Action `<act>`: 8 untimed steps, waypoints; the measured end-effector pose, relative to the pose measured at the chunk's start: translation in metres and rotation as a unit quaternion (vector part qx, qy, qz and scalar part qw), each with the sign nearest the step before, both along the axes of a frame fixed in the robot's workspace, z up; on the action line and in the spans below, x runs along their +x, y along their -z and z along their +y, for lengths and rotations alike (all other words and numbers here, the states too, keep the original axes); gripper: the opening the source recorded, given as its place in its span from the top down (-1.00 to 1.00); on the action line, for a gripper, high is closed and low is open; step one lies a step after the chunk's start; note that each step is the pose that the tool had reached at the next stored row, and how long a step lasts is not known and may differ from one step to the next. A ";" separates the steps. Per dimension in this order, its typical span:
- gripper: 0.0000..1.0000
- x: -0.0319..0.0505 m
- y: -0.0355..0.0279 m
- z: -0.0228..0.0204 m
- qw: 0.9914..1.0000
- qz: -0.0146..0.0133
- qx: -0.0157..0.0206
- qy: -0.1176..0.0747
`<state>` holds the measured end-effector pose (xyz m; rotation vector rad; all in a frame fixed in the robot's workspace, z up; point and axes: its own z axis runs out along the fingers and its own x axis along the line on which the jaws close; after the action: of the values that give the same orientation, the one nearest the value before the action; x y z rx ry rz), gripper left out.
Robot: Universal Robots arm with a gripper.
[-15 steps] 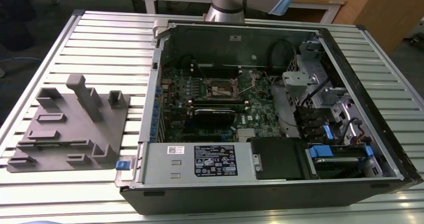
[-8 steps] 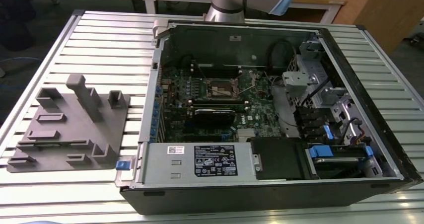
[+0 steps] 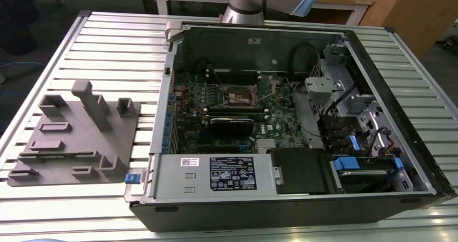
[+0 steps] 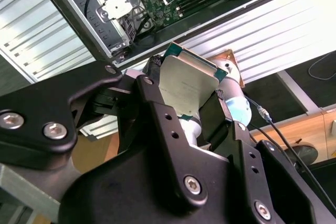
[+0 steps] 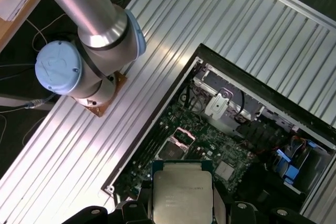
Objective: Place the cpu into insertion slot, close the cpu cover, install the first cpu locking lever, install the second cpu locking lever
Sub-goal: 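Place the cpu into insertion slot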
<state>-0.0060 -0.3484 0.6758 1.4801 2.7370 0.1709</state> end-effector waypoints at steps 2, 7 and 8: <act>-0.08 0.0000 0.0037 0.0000 1.000 0.000 0.000 0.000; -0.08 0.0000 0.0128 -0.0002 1.000 0.000 0.000 0.000; -0.08 0.0000 0.0145 -0.0002 1.000 0.000 0.000 0.000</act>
<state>-0.0060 -0.3486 0.6613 1.4800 2.7370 0.1708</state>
